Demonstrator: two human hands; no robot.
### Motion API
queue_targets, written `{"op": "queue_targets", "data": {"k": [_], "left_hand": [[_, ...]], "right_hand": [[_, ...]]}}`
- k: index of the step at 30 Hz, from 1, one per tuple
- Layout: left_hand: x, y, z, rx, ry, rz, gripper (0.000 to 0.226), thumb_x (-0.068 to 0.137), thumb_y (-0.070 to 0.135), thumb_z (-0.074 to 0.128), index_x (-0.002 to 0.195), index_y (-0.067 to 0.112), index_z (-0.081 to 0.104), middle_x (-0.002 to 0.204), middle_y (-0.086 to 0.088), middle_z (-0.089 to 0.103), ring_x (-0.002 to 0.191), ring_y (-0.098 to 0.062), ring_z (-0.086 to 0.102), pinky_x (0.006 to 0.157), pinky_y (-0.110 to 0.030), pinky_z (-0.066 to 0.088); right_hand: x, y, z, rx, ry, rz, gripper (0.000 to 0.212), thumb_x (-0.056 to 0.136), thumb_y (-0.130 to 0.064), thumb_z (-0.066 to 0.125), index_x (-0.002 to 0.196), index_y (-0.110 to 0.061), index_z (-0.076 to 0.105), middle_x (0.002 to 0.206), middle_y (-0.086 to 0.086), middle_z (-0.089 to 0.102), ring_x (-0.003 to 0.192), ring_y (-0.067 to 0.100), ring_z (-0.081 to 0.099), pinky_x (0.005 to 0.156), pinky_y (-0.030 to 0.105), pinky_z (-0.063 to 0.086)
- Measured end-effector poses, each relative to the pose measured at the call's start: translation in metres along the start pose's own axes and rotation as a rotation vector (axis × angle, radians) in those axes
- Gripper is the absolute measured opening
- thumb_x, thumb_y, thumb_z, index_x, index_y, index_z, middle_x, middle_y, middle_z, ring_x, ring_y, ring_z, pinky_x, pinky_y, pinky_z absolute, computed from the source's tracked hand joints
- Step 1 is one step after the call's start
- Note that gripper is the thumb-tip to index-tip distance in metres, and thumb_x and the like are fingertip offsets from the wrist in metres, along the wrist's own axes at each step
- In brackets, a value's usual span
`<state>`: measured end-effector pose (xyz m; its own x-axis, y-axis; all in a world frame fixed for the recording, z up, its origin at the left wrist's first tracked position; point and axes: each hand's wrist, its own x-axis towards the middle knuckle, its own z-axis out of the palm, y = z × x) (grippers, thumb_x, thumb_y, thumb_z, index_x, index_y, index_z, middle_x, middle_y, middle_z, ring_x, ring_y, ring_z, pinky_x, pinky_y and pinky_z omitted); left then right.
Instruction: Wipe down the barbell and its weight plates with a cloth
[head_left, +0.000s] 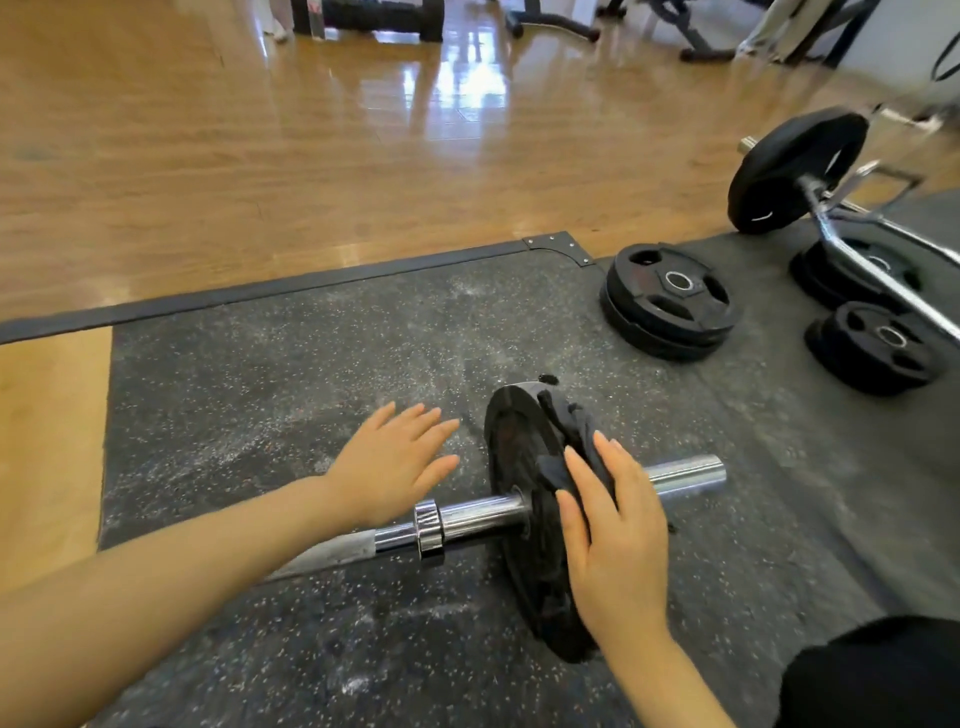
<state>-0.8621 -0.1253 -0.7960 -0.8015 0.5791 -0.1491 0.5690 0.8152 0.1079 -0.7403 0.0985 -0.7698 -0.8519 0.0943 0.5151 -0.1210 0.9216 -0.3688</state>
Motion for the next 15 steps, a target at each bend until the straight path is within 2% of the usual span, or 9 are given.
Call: {"op": "queue_targets", "data": {"k": [1, 3, 6, 8, 11, 15], "left_hand": [[0.006, 0.013, 0.007, -0.007, -0.026, 0.020, 0.065, 0.099, 0.057, 0.007, 0.155, 0.025, 0.015, 0.162, -0.002, 0.012, 0.150, -0.020, 0.007, 0.121, -0.040, 0.003], [0.010, 0.032, 0.023, 0.001, -0.076, 0.078, 0.065, 0.100, 0.057, 0.010, 0.155, 0.024, 0.014, 0.163, -0.005, 0.002, 0.150, -0.024, 0.001, 0.121, -0.040, 0.002], [0.002, 0.042, 0.049, 0.022, -0.118, 0.114, 0.075, 0.094, 0.064, -0.001, 0.156, 0.023, 0.008, 0.163, -0.004, -0.006, 0.150, -0.025, -0.006, 0.120, -0.040, -0.004], [-0.008, 0.040, 0.062, 0.032, -0.122, 0.103, 0.080, 0.090, 0.064, -0.005, 0.156, 0.021, 0.006, 0.163, -0.004, -0.006, 0.150, -0.024, -0.005, 0.120, -0.040, -0.005], [-0.016, 0.034, 0.069, -0.011, -0.044, 0.084, 0.081, 0.091, 0.064, -0.002, 0.156, 0.017, 0.008, 0.162, -0.003, -0.001, 0.150, -0.023, 0.001, 0.118, -0.041, -0.005], [-0.017, 0.036, 0.074, -0.103, -0.034, 0.112, 0.079, 0.093, 0.064, 0.005, 0.155, 0.017, 0.008, 0.161, -0.001, 0.001, 0.150, -0.021, 0.005, 0.118, -0.038, -0.002]], "right_hand": [[-0.008, 0.002, 0.003, -0.028, 0.018, -0.010, 0.040, 0.098, -0.027, 0.046, 0.129, -0.006, 0.061, 0.139, 0.014, 0.052, 0.132, 0.031, 0.045, 0.109, 0.043, 0.037], [-0.020, 0.006, 0.006, -0.027, 0.035, 0.013, 0.042, 0.098, -0.027, 0.043, 0.133, -0.006, 0.057, 0.144, 0.012, 0.048, 0.137, 0.030, 0.040, 0.111, 0.041, 0.033], [-0.028, 0.006, 0.009, 0.006, 0.054, 0.043, 0.043, 0.098, -0.026, 0.043, 0.134, -0.006, 0.054, 0.146, 0.011, 0.045, 0.139, 0.029, 0.037, 0.114, 0.034, 0.029], [-0.032, 0.005, 0.011, 0.026, 0.077, 0.063, 0.043, 0.097, -0.025, 0.045, 0.134, -0.006, 0.054, 0.146, 0.010, 0.045, 0.139, 0.028, 0.037, 0.116, 0.031, 0.027], [-0.039, 0.003, 0.010, 0.020, 0.085, 0.061, 0.043, 0.096, -0.024, 0.046, 0.135, -0.006, 0.052, 0.148, 0.010, 0.043, 0.141, 0.028, 0.034, 0.118, 0.029, 0.023], [-0.042, 0.005, 0.001, -0.022, -0.001, 0.070, 0.048, 0.095, -0.028, 0.044, 0.141, -0.013, 0.041, 0.151, 0.009, 0.037, 0.142, 0.027, 0.030, 0.118, 0.021, 0.014]]}}
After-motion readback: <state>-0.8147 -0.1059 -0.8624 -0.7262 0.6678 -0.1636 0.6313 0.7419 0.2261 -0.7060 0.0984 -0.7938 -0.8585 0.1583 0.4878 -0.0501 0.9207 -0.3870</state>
